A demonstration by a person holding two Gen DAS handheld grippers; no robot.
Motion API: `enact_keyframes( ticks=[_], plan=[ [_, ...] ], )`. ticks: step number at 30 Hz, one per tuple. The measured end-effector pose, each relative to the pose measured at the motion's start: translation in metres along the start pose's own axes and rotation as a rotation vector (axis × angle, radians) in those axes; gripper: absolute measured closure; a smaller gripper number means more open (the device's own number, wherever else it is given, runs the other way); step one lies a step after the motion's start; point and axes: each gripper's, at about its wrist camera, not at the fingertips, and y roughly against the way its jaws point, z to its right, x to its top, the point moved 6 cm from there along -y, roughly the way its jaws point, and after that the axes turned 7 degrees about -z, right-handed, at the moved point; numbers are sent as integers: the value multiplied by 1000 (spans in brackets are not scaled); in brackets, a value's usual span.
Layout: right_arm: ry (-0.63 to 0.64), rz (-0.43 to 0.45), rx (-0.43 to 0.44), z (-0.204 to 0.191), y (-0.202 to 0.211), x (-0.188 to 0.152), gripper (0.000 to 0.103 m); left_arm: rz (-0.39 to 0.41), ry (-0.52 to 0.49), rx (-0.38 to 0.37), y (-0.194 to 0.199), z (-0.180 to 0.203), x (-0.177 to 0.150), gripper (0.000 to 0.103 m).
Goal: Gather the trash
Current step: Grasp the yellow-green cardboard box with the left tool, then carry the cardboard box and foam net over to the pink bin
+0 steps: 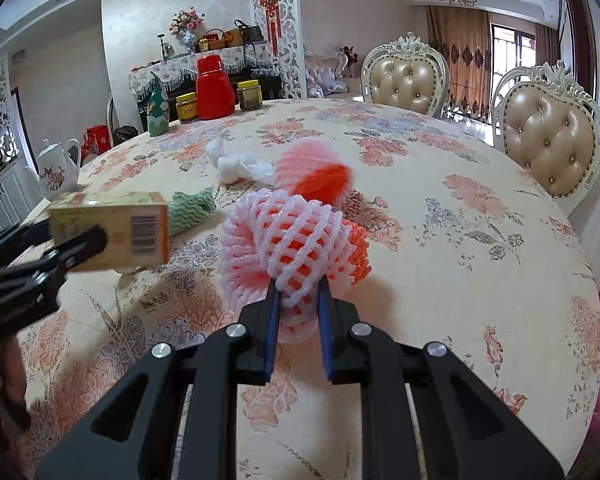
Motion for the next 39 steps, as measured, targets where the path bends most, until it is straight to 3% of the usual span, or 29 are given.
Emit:
enact_keyframes(
  ticks=[6, 15, 25, 39],
  plan=[
    [14, 3, -7, -3, 1, -1, 86, 60, 100, 78, 26, 5, -16, 43],
    [14, 50, 12, -3, 15, -5, 86, 105, 134, 125, 48, 8, -22, 43],
    [28, 91, 41, -1, 52, -15, 85, 125, 153, 103, 61, 21, -26, 43],
    [-27, 139, 27, 50, 89, -28, 85, 151, 84, 41, 61, 88, -15, 43]
  ],
)
